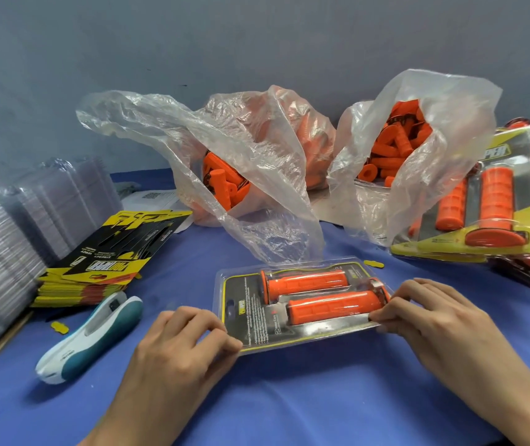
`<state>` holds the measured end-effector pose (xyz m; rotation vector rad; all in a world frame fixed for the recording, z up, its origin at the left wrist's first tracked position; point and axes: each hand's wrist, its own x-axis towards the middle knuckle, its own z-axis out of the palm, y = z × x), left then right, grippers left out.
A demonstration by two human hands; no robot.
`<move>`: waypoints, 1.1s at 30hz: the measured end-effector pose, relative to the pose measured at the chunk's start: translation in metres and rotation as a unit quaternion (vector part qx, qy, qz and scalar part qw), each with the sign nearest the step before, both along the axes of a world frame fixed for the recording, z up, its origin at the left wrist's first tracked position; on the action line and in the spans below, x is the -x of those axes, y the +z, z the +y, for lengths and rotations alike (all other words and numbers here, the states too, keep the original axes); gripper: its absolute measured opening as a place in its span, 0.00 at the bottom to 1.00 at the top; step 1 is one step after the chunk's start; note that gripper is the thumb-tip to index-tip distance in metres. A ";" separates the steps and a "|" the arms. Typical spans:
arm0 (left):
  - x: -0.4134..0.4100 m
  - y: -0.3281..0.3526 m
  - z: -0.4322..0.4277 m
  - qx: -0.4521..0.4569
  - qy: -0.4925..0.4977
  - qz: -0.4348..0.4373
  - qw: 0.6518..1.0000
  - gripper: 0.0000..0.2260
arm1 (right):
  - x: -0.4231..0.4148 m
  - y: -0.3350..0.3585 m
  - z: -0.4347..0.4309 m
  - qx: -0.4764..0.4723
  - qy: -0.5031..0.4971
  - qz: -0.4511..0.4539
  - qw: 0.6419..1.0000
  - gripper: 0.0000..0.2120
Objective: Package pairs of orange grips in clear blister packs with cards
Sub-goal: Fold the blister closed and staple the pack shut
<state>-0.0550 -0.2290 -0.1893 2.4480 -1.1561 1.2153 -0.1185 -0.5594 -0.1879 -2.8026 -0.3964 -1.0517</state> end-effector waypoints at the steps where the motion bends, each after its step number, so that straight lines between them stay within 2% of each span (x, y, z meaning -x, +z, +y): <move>1: 0.000 0.000 0.001 0.002 -0.007 0.001 1.000 0.12 | -0.001 0.000 0.001 0.003 -0.004 -0.001 1.000 0.11; 6: 0.003 0.002 -0.005 -0.009 -0.026 -0.002 1.000 0.13 | 0.002 -0.002 0.011 0.056 -0.043 -0.031 0.997 0.08; 10: 0.011 0.007 -0.016 -0.006 -0.043 -0.027 0.999 0.13 | 0.003 0.001 0.045 0.054 0.024 -0.058 0.997 0.05; 14: 0.021 0.005 -0.030 0.004 -0.076 -0.023 0.997 0.11 | -0.004 -0.001 0.074 0.076 0.074 -0.049 0.993 0.12; 17: 0.014 0.004 -0.024 -0.002 -0.092 0.012 0.996 0.07 | -0.007 0.002 0.071 0.035 0.080 -0.030 0.996 0.10; 21: -0.001 0.005 -0.010 -0.015 -0.071 0.055 0.996 0.09 | -0.010 -0.001 0.068 0.009 0.128 0.010 0.992 0.15; 28: 0.006 0.002 -0.020 -0.029 -0.103 0.037 0.994 0.14 | -0.002 -0.007 0.090 0.046 0.130 -0.062 0.988 0.18; 33: 0.000 0.004 -0.014 -0.046 -0.122 0.040 0.991 0.18 | -0.004 -0.006 0.099 0.059 0.131 -0.094 0.985 0.09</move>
